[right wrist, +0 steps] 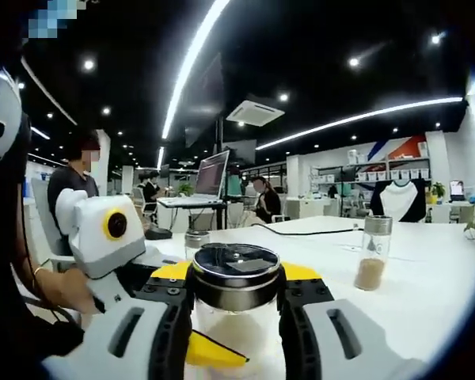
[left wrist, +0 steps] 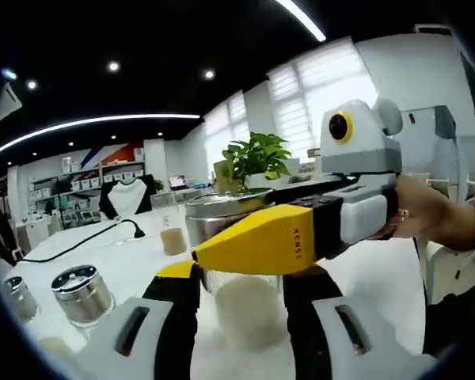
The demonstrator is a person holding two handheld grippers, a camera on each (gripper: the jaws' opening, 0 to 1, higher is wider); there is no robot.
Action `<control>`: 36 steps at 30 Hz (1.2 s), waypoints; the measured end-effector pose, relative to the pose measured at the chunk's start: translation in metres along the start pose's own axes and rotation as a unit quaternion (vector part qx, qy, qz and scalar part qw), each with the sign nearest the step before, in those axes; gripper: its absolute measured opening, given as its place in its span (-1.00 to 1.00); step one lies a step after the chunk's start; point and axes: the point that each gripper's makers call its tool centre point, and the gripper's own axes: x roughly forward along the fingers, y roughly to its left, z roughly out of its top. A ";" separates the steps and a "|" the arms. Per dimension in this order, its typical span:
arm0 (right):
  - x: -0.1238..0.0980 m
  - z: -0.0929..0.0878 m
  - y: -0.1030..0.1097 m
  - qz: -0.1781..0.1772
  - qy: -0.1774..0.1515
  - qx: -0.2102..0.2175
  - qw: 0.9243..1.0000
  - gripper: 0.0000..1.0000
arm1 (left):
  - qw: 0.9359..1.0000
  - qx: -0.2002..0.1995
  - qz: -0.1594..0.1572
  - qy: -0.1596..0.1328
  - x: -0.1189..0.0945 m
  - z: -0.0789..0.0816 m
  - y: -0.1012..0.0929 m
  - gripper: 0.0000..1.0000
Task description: Rotate the seasoning bottle until the label or dispensing opening points toward the visible target arrow and the bottle remains upright within the marked orientation range
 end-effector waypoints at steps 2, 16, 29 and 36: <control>0.000 -0.001 0.002 0.026 0.004 0.006 1.000 -0.23 | 1.000 0.009 -0.021 -0.001 0.002 0.002 -0.002 -0.08; -0.002 -0.003 0.012 0.117 0.009 0.013 0.993 -0.23 | 0.989 0.019 -0.148 0.017 0.003 -0.002 -0.010 -0.01; -0.002 -0.006 0.005 0.048 0.018 0.045 0.998 -0.20 | 0.991 -0.056 -0.122 -0.001 0.008 -0.005 -0.012 -0.14; -0.002 -0.007 -0.002 -0.070 0.029 0.046 0.996 -0.13 | 0.998 -0.056 -0.041 -0.006 0.011 -0.004 -0.007 -0.14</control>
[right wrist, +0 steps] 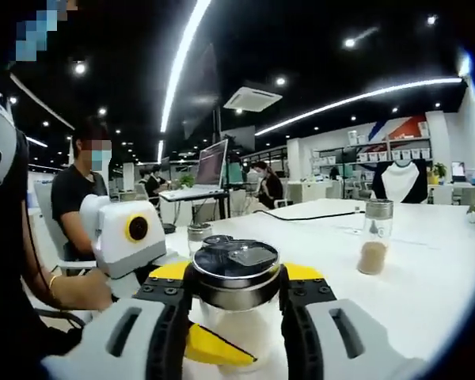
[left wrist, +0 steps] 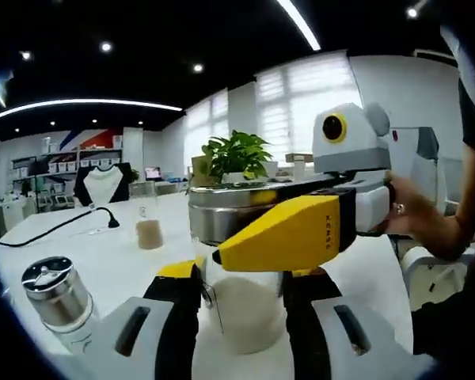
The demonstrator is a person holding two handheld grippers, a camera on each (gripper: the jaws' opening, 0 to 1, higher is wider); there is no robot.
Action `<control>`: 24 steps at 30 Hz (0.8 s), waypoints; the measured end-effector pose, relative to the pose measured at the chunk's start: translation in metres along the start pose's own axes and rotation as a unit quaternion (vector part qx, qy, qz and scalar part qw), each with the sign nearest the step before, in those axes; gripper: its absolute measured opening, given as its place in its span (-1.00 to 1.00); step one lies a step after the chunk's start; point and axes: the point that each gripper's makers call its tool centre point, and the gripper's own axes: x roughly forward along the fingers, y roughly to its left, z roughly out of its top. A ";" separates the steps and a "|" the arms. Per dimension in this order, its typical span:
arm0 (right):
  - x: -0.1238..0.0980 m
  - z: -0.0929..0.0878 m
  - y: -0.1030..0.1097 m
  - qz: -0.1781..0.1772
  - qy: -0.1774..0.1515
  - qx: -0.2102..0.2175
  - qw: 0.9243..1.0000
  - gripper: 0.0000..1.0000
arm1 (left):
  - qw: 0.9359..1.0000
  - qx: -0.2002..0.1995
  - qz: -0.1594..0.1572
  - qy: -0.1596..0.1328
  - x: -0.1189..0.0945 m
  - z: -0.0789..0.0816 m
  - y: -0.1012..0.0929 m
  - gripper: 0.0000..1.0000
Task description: Rotate the seasoning bottle until the label or dispensing opening points toward the visible target arrow and the bottle remains upright within the marked orientation range
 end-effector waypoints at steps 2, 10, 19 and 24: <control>0.001 0.001 0.000 -0.025 -0.009 0.006 1.000 -0.06 | 0.999 -0.006 0.041 -0.009 0.000 0.000 0.003 -0.14; 0.005 0.004 -0.013 -0.073 -0.025 0.010 0.997 -0.13 | 0.994 -0.006 0.112 -0.008 -0.002 0.000 0.003 -0.14; 0.003 0.009 -0.015 -0.043 -0.059 -0.019 0.997 -0.19 | 0.995 0.034 0.098 0.002 -0.005 -0.002 0.001 -0.11; 0.004 0.011 -0.015 0.006 -0.047 -0.002 0.999 -0.19 | 0.998 0.034 0.061 0.004 -0.006 -0.001 0.000 -0.12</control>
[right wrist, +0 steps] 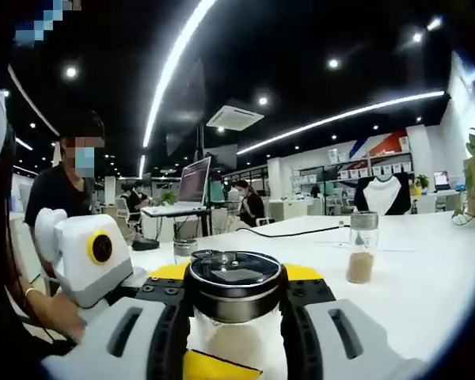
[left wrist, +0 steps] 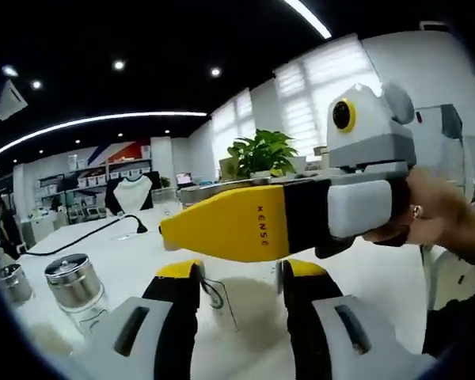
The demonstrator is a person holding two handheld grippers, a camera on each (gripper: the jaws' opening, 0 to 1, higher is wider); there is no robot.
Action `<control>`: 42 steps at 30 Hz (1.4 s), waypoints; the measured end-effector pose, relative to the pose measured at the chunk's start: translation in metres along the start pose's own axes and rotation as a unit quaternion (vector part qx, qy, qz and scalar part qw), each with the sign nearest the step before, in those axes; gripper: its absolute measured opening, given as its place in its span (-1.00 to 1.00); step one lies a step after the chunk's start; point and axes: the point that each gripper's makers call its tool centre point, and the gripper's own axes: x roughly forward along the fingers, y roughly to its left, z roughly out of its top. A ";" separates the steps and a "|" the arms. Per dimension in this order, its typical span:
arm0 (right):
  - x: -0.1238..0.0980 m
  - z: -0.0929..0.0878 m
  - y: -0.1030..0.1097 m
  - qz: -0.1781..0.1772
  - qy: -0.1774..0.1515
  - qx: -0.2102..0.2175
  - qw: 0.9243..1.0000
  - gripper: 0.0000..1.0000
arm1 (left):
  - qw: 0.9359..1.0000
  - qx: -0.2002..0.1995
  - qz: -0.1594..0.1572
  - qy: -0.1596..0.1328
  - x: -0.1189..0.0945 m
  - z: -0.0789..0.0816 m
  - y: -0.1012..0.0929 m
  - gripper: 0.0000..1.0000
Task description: Rotate the seasoning bottle until the label or dispensing opening points toward the visible target arrow and the bottle remains upright within the marked orientation range
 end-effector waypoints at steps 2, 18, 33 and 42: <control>0.000 0.000 0.000 0.012 0.001 0.003 1.000 -0.19 | 1.000 -0.009 -0.012 -0.003 0.000 0.001 0.001 -0.12; -0.001 0.000 0.016 0.099 -0.006 0.018 0.995 -0.19 | 0.995 0.015 -0.099 -0.013 0.001 0.013 -0.004 -0.07; -0.008 0.020 0.033 0.168 -0.022 0.023 0.985 -0.19 | 0.980 -0.020 -0.188 -0.055 -0.002 0.036 -0.017 -0.04; -0.007 0.016 0.032 0.140 -0.012 -0.001 0.990 -0.18 | 0.987 -0.035 -0.148 -0.046 0.001 0.032 -0.013 -0.09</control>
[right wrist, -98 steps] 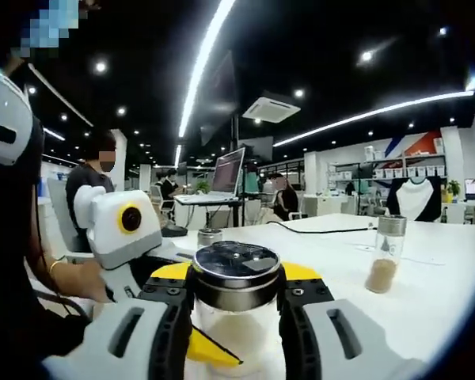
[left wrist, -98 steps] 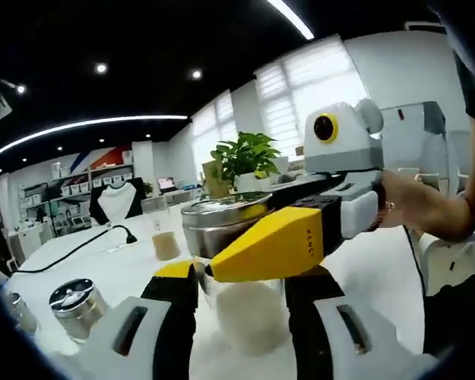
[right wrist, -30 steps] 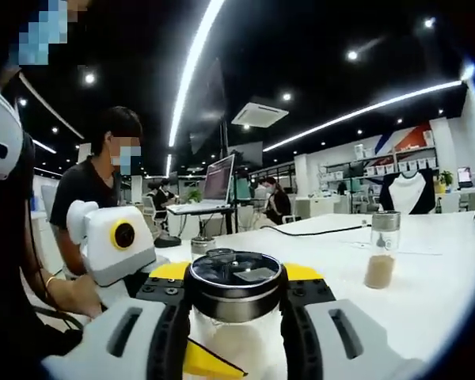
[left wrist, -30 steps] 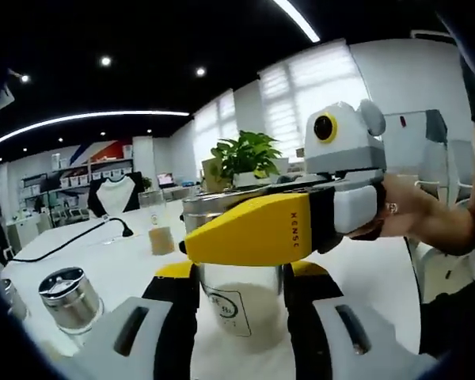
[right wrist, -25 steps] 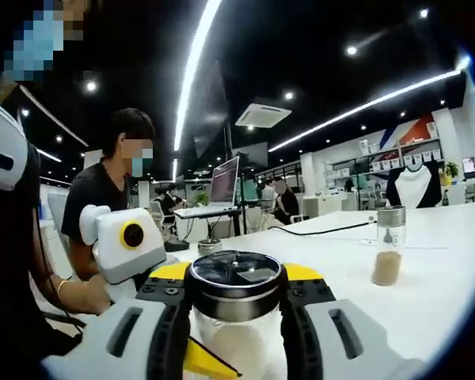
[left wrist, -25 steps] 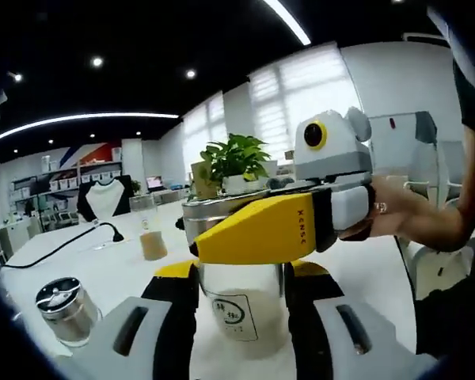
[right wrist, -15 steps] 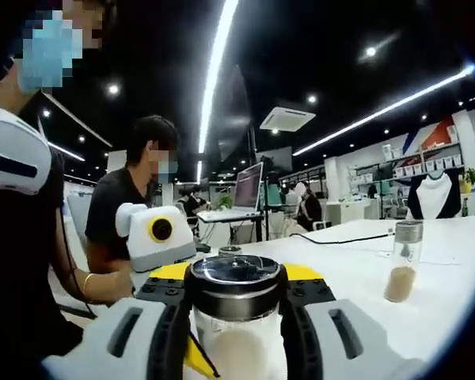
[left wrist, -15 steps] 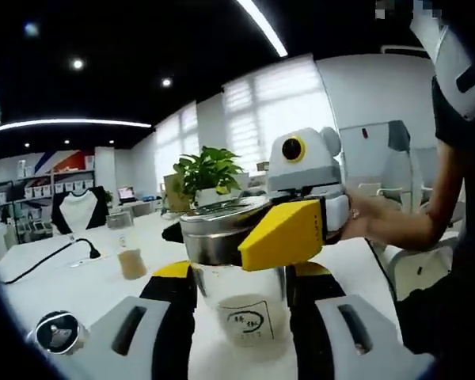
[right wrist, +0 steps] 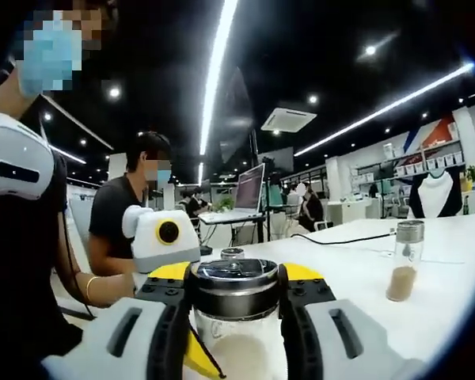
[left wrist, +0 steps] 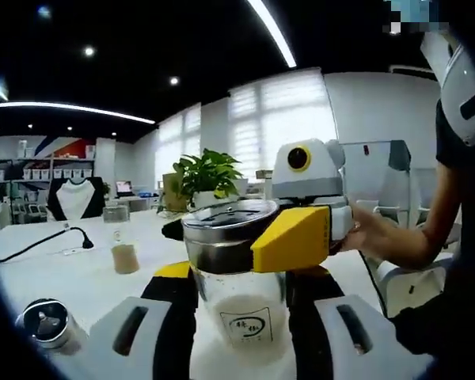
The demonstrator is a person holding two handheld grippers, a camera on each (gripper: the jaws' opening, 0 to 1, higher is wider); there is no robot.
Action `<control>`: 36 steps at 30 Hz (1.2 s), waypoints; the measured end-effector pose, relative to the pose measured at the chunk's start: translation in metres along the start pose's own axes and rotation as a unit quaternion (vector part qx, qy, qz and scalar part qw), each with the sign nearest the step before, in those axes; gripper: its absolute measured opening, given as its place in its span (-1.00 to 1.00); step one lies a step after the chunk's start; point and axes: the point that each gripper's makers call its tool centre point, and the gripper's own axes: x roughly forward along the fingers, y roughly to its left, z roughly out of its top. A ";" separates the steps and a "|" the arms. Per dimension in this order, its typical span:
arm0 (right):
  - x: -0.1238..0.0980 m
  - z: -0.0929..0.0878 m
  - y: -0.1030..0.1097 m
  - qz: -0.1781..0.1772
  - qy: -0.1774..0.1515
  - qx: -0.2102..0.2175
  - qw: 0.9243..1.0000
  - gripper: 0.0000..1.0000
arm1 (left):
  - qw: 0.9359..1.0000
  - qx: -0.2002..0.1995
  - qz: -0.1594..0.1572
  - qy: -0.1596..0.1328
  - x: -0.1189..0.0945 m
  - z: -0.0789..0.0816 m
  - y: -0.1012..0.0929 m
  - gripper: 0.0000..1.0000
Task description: Rotate the seasoning bottle until the label or dispensing opening points toward the visible target arrow and the bottle remains upright within the marked orientation range
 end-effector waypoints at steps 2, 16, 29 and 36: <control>0.000 -0.003 -0.003 -0.020 0.014 -0.006 1.000 -0.18 | 0.999 0.021 0.028 0.015 0.000 -0.004 0.004 -0.10; -0.004 -0.010 -0.012 -0.145 0.033 -0.004 0.989 -0.19 | 0.989 0.029 0.142 0.008 -0.006 0.001 0.010 -0.13; -0.003 0.003 -0.012 -0.163 -0.029 -0.019 0.986 -0.22 | 0.982 0.032 0.188 -0.012 -0.019 0.016 0.014 -0.13; 0.000 -0.020 -0.017 -0.164 0.039 0.084 0.982 -0.19 | 0.980 0.019 0.198 0.001 -0.023 0.006 0.014 -0.13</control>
